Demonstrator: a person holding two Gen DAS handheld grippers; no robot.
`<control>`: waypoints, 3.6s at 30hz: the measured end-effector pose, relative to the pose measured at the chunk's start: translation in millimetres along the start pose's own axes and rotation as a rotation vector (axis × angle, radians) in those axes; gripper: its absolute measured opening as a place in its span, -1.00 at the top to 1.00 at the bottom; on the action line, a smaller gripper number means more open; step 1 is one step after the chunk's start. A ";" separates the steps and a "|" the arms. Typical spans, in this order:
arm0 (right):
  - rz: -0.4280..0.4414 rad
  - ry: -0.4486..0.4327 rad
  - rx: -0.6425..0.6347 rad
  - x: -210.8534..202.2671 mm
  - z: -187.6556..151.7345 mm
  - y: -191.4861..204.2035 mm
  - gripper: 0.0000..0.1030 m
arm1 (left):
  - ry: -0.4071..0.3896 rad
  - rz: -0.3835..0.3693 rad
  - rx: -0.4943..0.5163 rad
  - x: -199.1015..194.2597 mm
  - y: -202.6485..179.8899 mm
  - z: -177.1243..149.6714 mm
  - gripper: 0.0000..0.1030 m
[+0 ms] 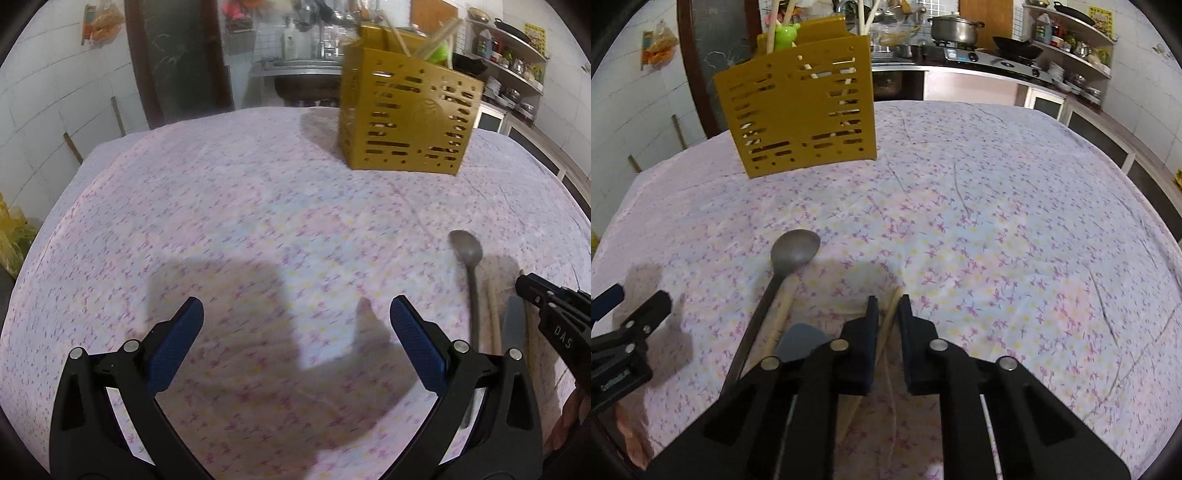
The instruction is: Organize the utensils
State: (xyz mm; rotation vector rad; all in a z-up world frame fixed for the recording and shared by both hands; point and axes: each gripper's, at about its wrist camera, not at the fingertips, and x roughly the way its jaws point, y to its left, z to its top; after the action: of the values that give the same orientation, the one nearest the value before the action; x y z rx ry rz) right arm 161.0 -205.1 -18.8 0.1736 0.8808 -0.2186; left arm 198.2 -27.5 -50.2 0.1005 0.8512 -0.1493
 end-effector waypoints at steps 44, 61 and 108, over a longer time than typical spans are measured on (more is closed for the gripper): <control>0.069 -0.034 -0.040 2.1 8.5 -67.9 0.88 | 0.139 -0.103 0.087 43.4 -114.9 46.3 0.32; 0.126 -0.136 -0.039 -31.0 15.3 -58.9 0.89 | 0.013 -0.027 -0.043 -14.3 -31.1 24.8 0.32; 0.178 -0.680 -0.031 -193.0 4.1 -63.7 0.89 | -0.430 -0.002 -0.213 -177.2 30.7 -11.7 0.32</control>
State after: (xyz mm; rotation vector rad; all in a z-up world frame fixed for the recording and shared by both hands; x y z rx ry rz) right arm 28.4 -244.8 130.0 0.1345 0.1902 -0.0854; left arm 79.7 20.6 76.7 -0.1296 0.4338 -0.0770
